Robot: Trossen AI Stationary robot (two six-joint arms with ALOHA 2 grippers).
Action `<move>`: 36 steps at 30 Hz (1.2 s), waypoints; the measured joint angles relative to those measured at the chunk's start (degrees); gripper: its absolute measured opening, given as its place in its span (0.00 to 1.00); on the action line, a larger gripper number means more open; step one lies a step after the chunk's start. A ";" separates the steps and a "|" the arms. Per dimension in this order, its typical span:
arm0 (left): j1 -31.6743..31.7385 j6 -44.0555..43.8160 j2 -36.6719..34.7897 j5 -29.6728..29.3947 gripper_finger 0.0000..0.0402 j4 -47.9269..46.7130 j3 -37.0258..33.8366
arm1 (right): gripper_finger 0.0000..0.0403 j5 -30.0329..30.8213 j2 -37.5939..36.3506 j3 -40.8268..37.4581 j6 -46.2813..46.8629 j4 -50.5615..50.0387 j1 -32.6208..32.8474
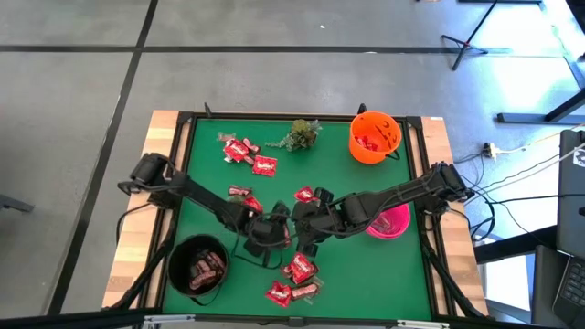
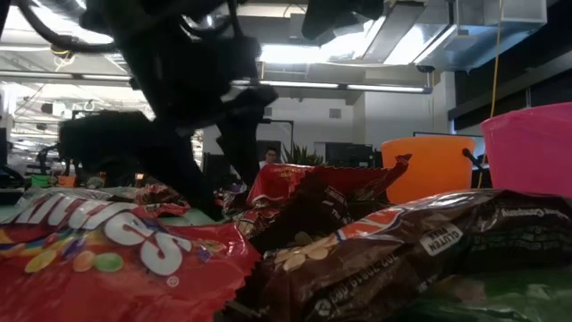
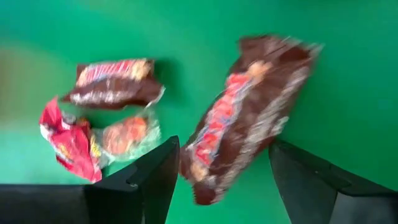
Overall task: Sort candy
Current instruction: Put the brown chocolate bar into the black bucket
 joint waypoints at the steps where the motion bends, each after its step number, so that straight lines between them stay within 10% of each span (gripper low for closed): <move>1: 0.54 -0.02 0.37 0.17 0.58 -0.01 0.00 | 0.00 -0.09 0.00 0.00 0.01 0.00 0.00; 16: 0.82 -0.61 -0.79 2.68 0.04 -1.29 0.02 | 0.00 1.50 -0.02 5.80 0.62 -6.30 2.89; 36: -26.34 -31.12 -38.36 5.79 0.02 -39.13 9.00 | 0.00 15.69 -0.11 16.59 1.69 -14.99 10.78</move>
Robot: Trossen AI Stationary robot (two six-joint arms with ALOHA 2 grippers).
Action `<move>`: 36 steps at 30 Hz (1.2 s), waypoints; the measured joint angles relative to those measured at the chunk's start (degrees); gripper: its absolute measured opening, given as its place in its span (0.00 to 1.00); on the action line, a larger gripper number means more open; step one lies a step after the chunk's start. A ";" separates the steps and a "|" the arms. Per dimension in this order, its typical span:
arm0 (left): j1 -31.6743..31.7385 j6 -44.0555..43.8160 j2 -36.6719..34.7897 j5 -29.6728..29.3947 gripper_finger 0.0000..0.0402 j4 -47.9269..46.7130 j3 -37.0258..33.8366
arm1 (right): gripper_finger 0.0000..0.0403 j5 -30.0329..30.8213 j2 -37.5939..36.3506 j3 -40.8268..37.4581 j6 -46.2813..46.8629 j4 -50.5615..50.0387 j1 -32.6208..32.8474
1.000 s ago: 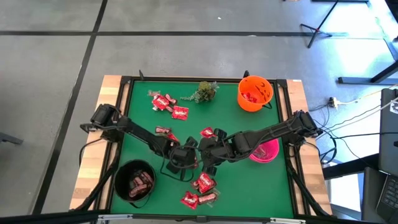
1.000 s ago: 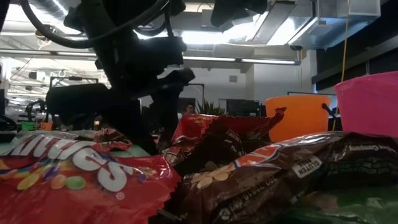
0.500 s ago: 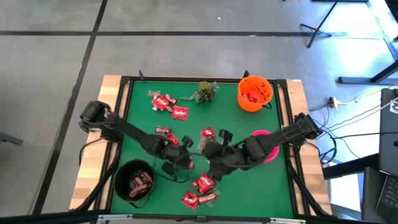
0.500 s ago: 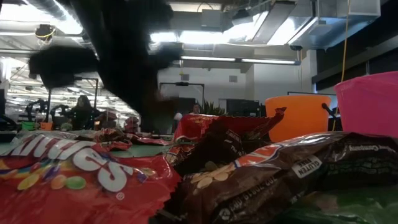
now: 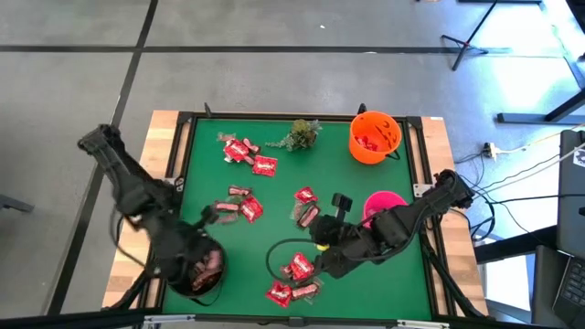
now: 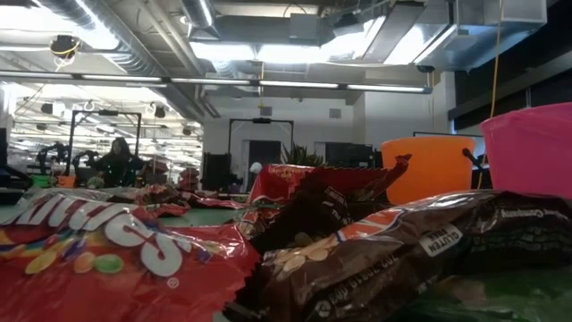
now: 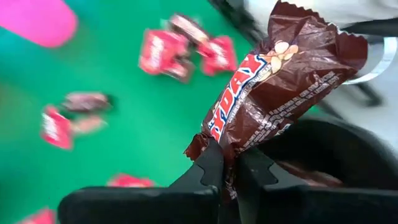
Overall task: Sort candy
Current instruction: Put the brown chocolate bar into the black bucket
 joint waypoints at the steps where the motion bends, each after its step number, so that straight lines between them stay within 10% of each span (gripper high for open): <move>1: -1.83 -3.30 -0.46 0.29 0.03 -2.18 0.14 | 0.00 -0.32 0.00 0.00 0.06 -0.02 0.00; 9: -10.39 -24.91 0.35 1.67 0.07 -12.56 0.11 | 0.00 -0.59 0.00 0.00 0.24 0.09 0.00; 26: -8.78 -25.84 0.78 -5.43 0.42 -17.77 -0.09 | 0.02 -2.23 0.15 -6.43 3.84 1.19 -1.06; 36: -6.53 -14.43 -3.21 -17.54 0.42 -9.98 -0.09 | 0.40 -11.68 0.24 -28.42 6.16 11.90 -9.42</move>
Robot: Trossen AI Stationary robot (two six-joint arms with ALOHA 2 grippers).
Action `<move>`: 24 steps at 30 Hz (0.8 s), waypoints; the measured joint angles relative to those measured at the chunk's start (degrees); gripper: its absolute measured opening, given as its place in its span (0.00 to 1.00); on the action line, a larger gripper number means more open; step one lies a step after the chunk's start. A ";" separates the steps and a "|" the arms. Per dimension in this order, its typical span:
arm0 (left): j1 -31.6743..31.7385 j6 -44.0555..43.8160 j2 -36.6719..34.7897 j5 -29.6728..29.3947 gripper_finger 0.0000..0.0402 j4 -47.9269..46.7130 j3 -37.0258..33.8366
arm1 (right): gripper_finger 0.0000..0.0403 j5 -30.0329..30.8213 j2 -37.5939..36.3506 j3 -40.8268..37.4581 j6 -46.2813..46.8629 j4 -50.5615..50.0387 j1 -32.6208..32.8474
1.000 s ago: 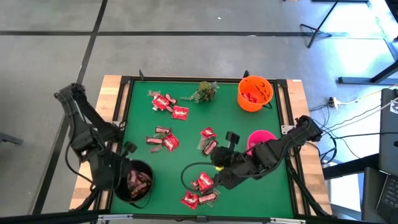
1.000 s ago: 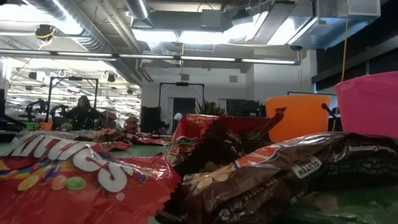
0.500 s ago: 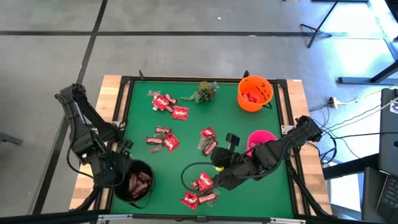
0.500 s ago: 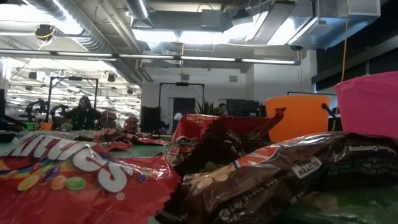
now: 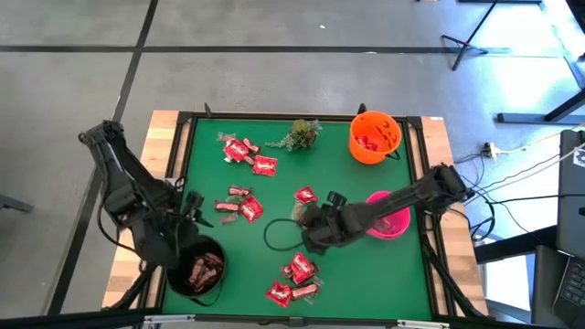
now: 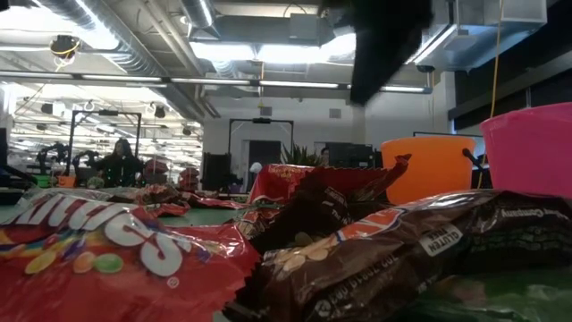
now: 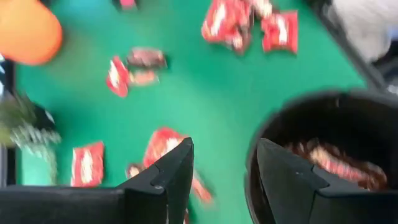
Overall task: Sort candy
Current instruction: Put the brown chocolate bar into the black bucket
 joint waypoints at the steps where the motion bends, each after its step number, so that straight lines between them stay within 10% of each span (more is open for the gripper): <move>1: 0.19 1.56 -1.13 -0.93 0.42 1.20 0.00 | 0.43 -1.14 0.00 -1.92 -0.28 1.87 -0.94; 24: 1.63 17.02 -14.10 -12.56 0.41 20.32 -4.44 | 0.53 -11.46 -0.04 -20.09 1.32 29.37 -11.02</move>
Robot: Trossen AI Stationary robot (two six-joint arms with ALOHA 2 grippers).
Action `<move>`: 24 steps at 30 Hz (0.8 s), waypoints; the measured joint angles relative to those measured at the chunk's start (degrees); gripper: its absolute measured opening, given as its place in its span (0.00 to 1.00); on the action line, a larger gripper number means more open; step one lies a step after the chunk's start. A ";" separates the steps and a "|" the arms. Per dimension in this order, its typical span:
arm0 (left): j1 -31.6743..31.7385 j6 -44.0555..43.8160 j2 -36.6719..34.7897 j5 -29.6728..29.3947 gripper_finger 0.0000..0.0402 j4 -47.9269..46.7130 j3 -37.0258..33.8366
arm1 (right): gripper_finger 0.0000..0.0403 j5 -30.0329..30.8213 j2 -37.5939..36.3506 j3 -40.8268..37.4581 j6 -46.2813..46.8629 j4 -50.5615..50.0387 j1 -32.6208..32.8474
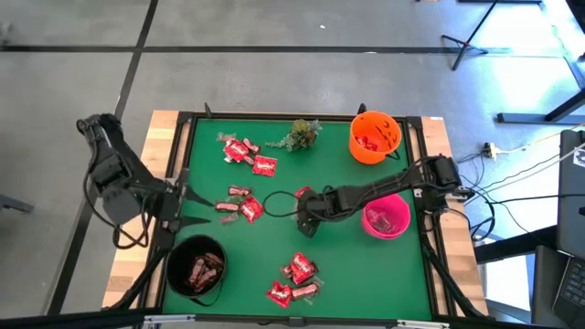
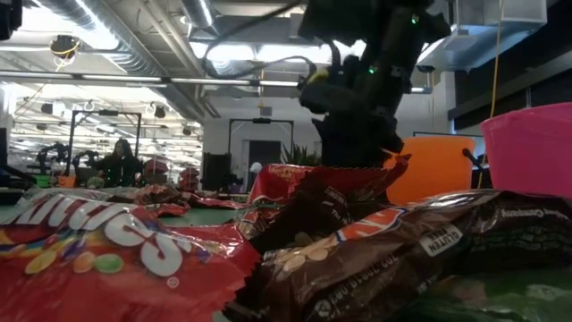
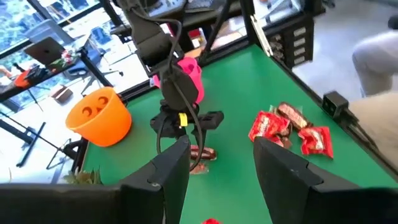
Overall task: Sort candy
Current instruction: Put the brown chocolate bar into the black bucket
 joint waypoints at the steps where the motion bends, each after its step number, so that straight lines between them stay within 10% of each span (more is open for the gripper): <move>1: 0.28 0.02 -1.01 0.09 0.41 1.24 -1.12 | 0.53 0.03 0.00 -0.44 0.25 0.11 0.02; 15: 3.64 4.61 -10.58 0.84 0.41 22.02 -16.32 | 0.52 -0.60 -0.13 -2.76 2.79 1.72 0.17; 24: 6.11 2.69 -10.45 0.86 0.41 24.44 -20.83 | 0.28 -1.99 -0.13 -2.78 2.72 1.40 0.17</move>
